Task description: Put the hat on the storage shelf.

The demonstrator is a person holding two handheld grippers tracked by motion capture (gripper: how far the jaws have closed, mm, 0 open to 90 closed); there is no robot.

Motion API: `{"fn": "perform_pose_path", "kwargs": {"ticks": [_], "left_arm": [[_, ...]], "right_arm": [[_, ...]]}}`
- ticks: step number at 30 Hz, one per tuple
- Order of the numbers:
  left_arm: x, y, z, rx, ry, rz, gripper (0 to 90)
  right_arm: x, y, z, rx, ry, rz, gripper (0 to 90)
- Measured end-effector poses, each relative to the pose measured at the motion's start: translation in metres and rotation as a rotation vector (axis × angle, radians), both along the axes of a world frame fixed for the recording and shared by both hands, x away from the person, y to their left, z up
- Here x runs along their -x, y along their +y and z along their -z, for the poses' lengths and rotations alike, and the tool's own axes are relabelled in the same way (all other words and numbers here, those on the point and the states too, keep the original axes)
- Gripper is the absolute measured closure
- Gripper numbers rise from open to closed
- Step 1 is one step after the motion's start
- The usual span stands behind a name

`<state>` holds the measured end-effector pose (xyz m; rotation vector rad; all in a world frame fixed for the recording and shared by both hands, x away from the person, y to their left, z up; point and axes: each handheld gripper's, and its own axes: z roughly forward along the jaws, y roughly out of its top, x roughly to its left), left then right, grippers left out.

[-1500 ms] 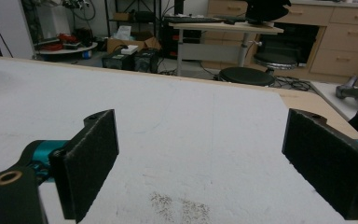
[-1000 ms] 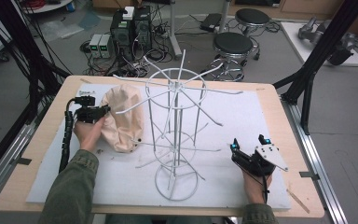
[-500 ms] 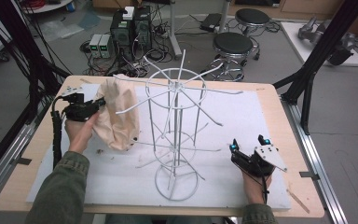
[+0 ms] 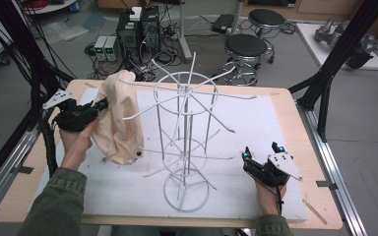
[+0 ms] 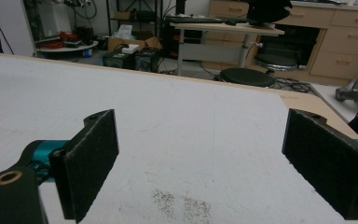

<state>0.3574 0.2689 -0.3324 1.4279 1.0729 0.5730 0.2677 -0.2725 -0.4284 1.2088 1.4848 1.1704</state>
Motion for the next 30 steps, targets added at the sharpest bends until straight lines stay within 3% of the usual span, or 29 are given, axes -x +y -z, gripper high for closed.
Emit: {"fn": "perform_pose_path", "kwargs": {"ticks": [4, 9, 20, 27, 30], "left_arm": [[0.011, 0.002, -0.008, 0.026, -0.048, 0.043, 81.1], [0.025, 0.005, -0.02, 0.025, -0.097, 0.107, 81.1], [0.055, 0.014, -0.054, 0.106, -0.222, 0.261, 81.1], [0.067, 0.015, -0.075, 0.142, -0.28, 0.331, 80.8], [0.071, 0.015, -0.082, 0.15, -0.296, 0.337, 80.8]], "right_arm": [[0.0, 0.0, 0.0, 0.002, 0.0, -0.001, 9.7], [0.0, 0.001, 0.0, 0.0, -0.001, -0.002, 9.7], [0.0, 0.002, 0.0, 0.005, 0.004, -0.004, 9.7], [0.0, 0.003, 0.0, 0.014, -0.005, -0.004, 9.7], [0.001, 0.003, 0.0, 0.01, -0.007, -0.002, 9.7]]}}
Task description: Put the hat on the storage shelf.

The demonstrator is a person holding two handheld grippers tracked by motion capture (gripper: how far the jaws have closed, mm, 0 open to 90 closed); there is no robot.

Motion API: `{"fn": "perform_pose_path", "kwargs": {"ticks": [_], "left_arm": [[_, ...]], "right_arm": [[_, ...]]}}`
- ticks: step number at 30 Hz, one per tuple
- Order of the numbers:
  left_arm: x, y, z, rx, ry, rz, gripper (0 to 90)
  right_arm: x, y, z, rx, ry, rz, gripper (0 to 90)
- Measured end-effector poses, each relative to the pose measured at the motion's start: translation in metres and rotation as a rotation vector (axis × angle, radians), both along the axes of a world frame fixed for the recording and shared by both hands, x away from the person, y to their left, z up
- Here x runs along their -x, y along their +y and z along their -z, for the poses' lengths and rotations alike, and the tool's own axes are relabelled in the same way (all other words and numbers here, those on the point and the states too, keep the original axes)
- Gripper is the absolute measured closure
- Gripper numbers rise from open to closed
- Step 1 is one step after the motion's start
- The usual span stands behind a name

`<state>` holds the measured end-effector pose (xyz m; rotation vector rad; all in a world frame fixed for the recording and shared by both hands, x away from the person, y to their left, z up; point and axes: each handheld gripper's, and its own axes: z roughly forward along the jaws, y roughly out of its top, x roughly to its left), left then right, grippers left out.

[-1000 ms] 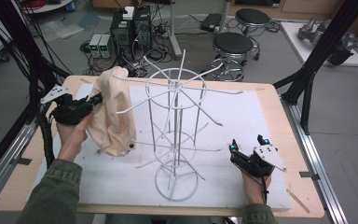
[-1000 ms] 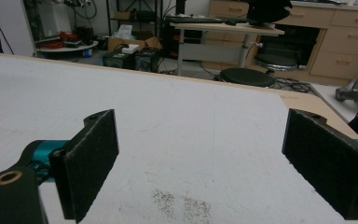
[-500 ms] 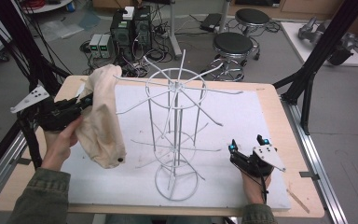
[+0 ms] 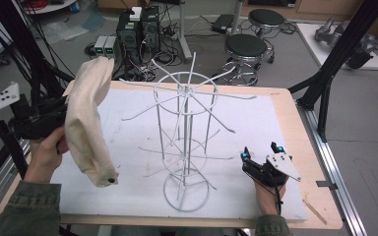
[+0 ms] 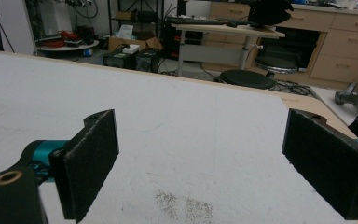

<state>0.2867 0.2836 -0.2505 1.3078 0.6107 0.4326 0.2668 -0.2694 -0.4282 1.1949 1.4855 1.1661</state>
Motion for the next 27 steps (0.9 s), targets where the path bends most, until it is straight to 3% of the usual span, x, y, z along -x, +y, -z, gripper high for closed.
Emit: {"fn": "perform_pose_path", "kwargs": {"ticks": [12, 17, 22, 27], "left_arm": [[0.011, -0.009, -0.032, 0.035, -0.076, 0.066, 80.9], [0.01, -0.021, -0.053, 0.02, -0.098, 0.1, 80.8], [0.01, -0.04, -0.08, 0.004, -0.152, 0.14, 80.8], [0.011, -0.064, -0.092, -0.059, -0.197, 0.136, 80.8]], "right_arm": [[0.001, 0.0, 0.0, -0.001, -0.003, -0.003, 9.7], [0.0, 0.0, 0.0, 0.005, -0.007, -0.008, 9.7], [-0.001, -0.001, -0.001, 0.0, -0.011, -0.002, 9.7], [-0.001, -0.002, -0.001, -0.001, -0.015, -0.003, 9.7]]}}
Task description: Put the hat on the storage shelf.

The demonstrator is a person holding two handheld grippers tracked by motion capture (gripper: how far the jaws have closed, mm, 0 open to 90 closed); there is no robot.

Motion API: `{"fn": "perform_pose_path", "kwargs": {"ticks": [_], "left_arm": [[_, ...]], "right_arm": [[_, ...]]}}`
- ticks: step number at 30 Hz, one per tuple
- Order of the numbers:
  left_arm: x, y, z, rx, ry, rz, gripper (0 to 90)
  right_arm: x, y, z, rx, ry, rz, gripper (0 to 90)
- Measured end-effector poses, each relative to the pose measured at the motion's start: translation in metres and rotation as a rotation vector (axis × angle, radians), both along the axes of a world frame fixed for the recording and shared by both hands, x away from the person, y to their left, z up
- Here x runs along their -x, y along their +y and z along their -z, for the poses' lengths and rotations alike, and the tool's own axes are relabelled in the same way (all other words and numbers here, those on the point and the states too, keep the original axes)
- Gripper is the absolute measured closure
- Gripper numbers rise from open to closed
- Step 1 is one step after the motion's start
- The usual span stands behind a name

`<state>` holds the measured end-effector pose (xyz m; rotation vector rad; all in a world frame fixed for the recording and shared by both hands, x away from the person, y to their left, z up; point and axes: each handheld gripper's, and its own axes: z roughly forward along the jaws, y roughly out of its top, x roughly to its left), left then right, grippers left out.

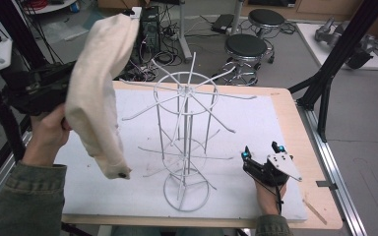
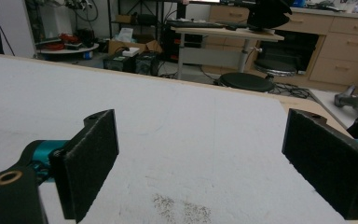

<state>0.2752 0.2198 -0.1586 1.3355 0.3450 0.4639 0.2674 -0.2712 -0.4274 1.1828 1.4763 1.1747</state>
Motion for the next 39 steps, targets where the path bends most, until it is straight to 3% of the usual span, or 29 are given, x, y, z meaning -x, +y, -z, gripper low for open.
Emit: {"fn": "perform_pose_path", "kwargs": {"ticks": [4, 7, 13, 17, 26, 39], "left_arm": [[-0.005, -0.014, 0.001, -0.026, 0.003, 0.012, 80.7], [-0.008, -0.019, 0.002, -0.023, 0.014, 0.021, 80.7], [-0.011, -0.021, 0.003, -0.018, 0.033, 0.033, 79.9], [-0.012, -0.02, 0.003, -0.037, 0.039, 0.046, 79.2], [-0.014, -0.021, 0.012, -0.153, 0.09, 0.013, 71.7], [-0.02, -0.021, 0.03, -0.148, 0.14, 0.048, 70.0]], "right_arm": [[0.001, 0.0, -0.001, 0.002, -0.001, -0.002, 9.7], [0.001, -0.001, -0.001, -0.001, -0.004, -0.001, 9.7], [0.0, -0.002, -0.001, -0.005, 0.001, -0.002, 9.7], [0.001, -0.002, -0.001, -0.007, -0.001, 0.0, 9.8], [0.001, 0.0, 0.0, -0.004, 0.001, 0.0, 9.7], [0.0, 0.0, 0.0, -0.005, 0.002, 0.001, 9.8]]}}
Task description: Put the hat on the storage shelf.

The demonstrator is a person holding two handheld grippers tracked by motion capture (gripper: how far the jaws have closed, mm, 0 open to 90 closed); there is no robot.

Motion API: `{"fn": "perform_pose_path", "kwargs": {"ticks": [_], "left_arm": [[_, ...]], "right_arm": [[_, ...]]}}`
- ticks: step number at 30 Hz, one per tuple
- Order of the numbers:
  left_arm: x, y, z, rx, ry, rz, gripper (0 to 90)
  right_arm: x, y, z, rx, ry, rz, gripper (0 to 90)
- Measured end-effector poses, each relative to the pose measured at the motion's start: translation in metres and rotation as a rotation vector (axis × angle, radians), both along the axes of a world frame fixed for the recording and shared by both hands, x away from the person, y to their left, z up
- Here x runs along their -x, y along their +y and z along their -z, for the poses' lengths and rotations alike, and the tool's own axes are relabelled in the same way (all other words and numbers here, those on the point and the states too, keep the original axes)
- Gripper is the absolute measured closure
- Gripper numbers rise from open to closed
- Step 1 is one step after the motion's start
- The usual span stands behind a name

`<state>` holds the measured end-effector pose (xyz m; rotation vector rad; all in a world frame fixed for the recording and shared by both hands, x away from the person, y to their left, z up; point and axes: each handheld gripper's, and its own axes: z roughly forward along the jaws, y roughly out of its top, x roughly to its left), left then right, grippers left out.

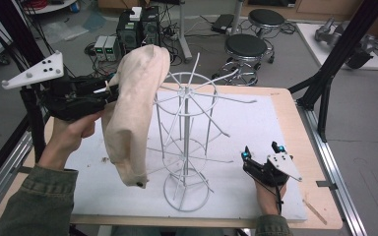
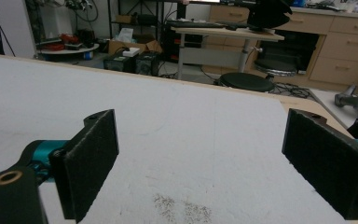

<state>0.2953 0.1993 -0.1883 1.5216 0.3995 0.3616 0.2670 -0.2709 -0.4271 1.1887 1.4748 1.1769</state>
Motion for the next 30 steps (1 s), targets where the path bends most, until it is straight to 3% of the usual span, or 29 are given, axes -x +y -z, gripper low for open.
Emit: {"fn": "perform_pose_path", "kwargs": {"ticks": [4, 12, 17, 30], "left_arm": [[-0.002, 0.0, 0.006, 0.009, 0.019, 0.022, 65.0], [-0.009, 0.007, 0.025, 0.076, 0.063, 0.042, 57.1], [-0.009, 0.014, 0.032, 0.103, 0.073, 0.003, 47.6], [-0.002, 0.038, 0.046, 0.164, 0.062, -0.081, 37.6]], "right_arm": [[0.0, -0.001, 0.0, 0.001, 0.0, -0.001, 9.7], [0.0, -0.002, 0.0, 0.003, -0.003, 0.001, 9.7], [0.0, -0.002, 0.0, 0.002, -0.002, 0.001, 9.7], [0.0, -0.001, 0.0, 0.003, 0.001, 0.002, 9.7]]}}
